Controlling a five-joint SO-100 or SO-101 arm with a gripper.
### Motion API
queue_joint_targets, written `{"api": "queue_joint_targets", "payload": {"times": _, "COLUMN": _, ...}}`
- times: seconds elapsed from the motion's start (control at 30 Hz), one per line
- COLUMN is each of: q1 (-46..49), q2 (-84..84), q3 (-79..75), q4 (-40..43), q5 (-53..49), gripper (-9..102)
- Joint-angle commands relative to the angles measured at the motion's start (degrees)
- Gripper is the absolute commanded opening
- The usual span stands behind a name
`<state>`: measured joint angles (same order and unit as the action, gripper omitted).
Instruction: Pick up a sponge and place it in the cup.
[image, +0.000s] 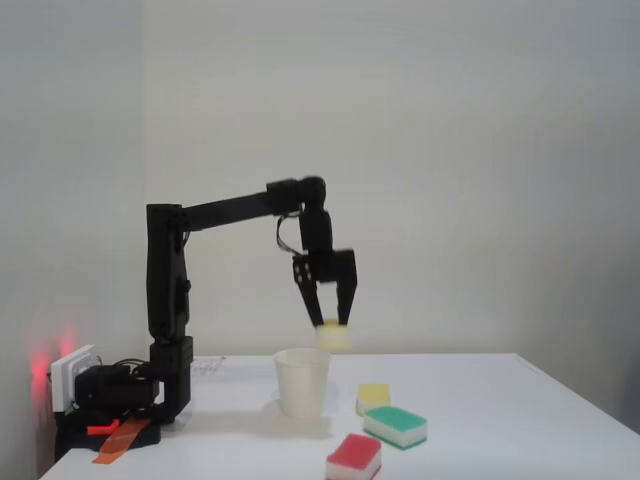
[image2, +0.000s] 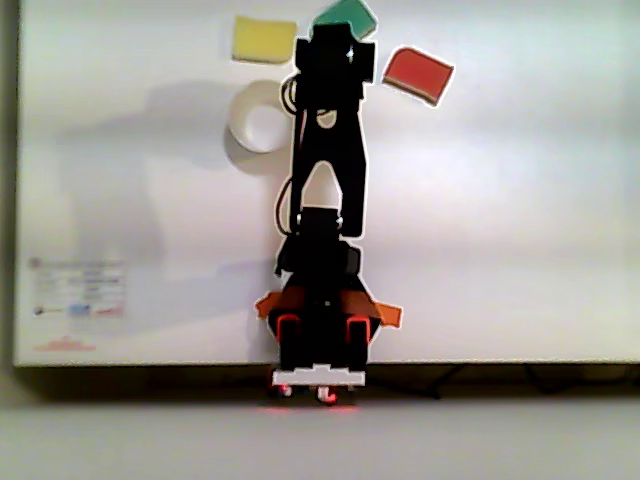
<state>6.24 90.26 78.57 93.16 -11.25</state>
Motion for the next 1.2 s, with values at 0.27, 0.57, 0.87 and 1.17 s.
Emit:
{"api": "queue_joint_targets", "payload": {"times": 0.27, "q1": -3.9, "q2": 7.8, "q3": 4.0, "q4": 3.1, "q5": 0.4, "gripper": 0}}
{"api": "queue_joint_targets", "payload": {"times": 0.57, "q1": -5.4, "q2": 11.5, "q3": 16.3, "q4": -5.3, "q5": -1.1, "gripper": 0}}
{"api": "queue_joint_targets", "payload": {"times": 0.87, "q1": -7.8, "q2": 13.4, "q3": 18.1, "q4": -4.4, "q5": -2.1, "gripper": 0}}
{"api": "queue_joint_targets", "payload": {"times": 1.17, "q1": -11.3, "q2": 15.1, "q3": 21.8, "q4": -6.9, "q5": -1.1, "gripper": 0}}
